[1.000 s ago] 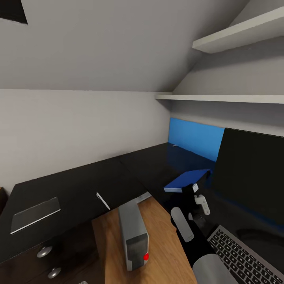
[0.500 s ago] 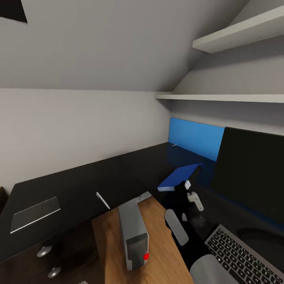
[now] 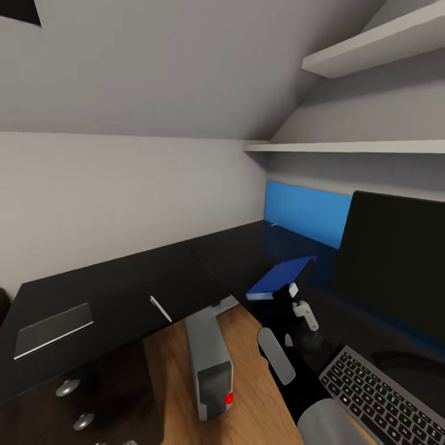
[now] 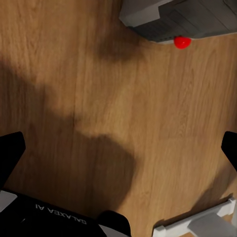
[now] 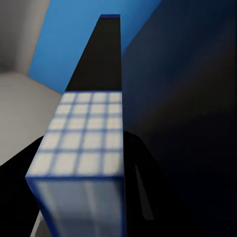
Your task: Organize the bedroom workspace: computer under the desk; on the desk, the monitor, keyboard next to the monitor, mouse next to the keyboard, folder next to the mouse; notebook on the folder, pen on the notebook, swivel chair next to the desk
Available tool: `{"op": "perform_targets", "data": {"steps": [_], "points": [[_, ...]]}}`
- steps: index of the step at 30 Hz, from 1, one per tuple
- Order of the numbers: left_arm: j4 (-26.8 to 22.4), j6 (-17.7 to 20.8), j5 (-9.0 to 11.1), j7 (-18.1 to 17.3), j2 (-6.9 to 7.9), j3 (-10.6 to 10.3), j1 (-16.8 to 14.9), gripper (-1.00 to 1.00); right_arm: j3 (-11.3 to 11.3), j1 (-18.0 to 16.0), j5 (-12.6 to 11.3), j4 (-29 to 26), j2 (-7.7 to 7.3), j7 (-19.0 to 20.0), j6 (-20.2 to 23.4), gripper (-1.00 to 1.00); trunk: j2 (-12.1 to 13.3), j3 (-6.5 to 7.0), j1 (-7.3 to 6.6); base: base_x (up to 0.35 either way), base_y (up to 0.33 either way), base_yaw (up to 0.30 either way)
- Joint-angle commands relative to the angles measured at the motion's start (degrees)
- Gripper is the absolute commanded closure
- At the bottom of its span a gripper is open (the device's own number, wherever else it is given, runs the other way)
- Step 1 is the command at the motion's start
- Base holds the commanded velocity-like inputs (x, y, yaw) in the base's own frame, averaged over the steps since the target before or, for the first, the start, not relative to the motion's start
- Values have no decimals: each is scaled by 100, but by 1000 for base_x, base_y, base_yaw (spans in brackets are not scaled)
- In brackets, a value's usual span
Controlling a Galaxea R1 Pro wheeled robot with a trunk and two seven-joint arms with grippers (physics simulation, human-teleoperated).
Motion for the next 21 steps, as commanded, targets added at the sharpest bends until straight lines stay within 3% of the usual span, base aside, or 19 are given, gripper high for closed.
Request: {"op": "perform_targets", "data": {"steps": [1, 6, 21], "points": [[-16, 8, 61, 53, 3, -10, 1, -100, 9, -5, -5, -3, 0, -24, -13, 100, -44, -23, 23, 0, 0, 0], [-17, 8, 61, 53, -2, -12, 1, -100, 10, -5, 1, -3, 0, -24, -16, 100, -245, -113, 132, 0, 0, 0], [-20, 12, 61, 52, 5, -10, 1, -100, 6, -7, 4, -3, 0, -24, -6, 100, -405, -185, 220, 0, 0, 0]]}}
